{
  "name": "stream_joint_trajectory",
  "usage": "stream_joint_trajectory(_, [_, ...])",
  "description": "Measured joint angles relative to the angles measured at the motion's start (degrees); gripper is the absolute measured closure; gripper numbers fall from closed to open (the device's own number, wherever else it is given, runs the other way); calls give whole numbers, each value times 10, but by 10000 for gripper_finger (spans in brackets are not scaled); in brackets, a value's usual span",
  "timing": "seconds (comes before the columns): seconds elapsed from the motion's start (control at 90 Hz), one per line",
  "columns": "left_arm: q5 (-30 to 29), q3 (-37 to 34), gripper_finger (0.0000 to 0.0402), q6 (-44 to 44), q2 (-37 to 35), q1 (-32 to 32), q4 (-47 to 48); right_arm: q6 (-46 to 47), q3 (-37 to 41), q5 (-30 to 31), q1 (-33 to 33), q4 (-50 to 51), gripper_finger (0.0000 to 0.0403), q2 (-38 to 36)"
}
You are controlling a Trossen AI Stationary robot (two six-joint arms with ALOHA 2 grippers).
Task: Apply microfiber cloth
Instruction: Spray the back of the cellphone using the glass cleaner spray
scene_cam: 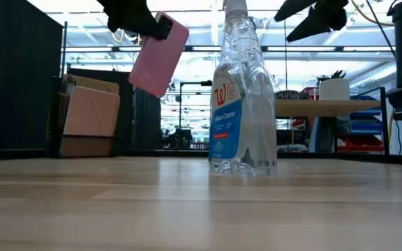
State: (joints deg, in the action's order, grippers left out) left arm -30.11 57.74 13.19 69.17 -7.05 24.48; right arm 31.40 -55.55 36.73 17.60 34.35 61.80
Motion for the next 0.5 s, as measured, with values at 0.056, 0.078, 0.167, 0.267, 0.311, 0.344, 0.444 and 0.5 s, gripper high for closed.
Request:
stream_joint_trajectory(0.056, [2, 0, 382, 4, 0, 0, -1, 3, 15, -37, 2, -14, 12, -2])
stream_joint_trajectory(0.078, [4, 0, 382, 4, 0, 1, -1, 4, 24, -52, 2, -23, 14, -2])
stream_joint_trajectory(0.167, [20, 0, 382, 5, 2, 5, -3, 0, 83, -88, 2, -114, 24, -5])
stream_joint_trajectory(0.267, [38, 0, 382, 6, 6, 11, -15, -20, 170, -118, 2, -268, 32, -5])
stream_joint_trajectory(0.311, [47, 0, 382, 8, 8, 12, -21, -29, 201, -120, 2, -316, 34, -5])
stream_joint_trajectory(0.344, [52, 0, 382, 9, 8, 14, -25, -38, 220, -121, 2, -350, 35, -7])
stream_joint_trajectory(0.444, [70, 0, 382, 10, 9, 18, -30, -94, 248, -129, 1, -439, 37, -23])
stream_joint_trajectory(0.5, [77, 0, 382, 10, 9, 21, -31, -137, 247, -132, 1, -482, 37, -30])
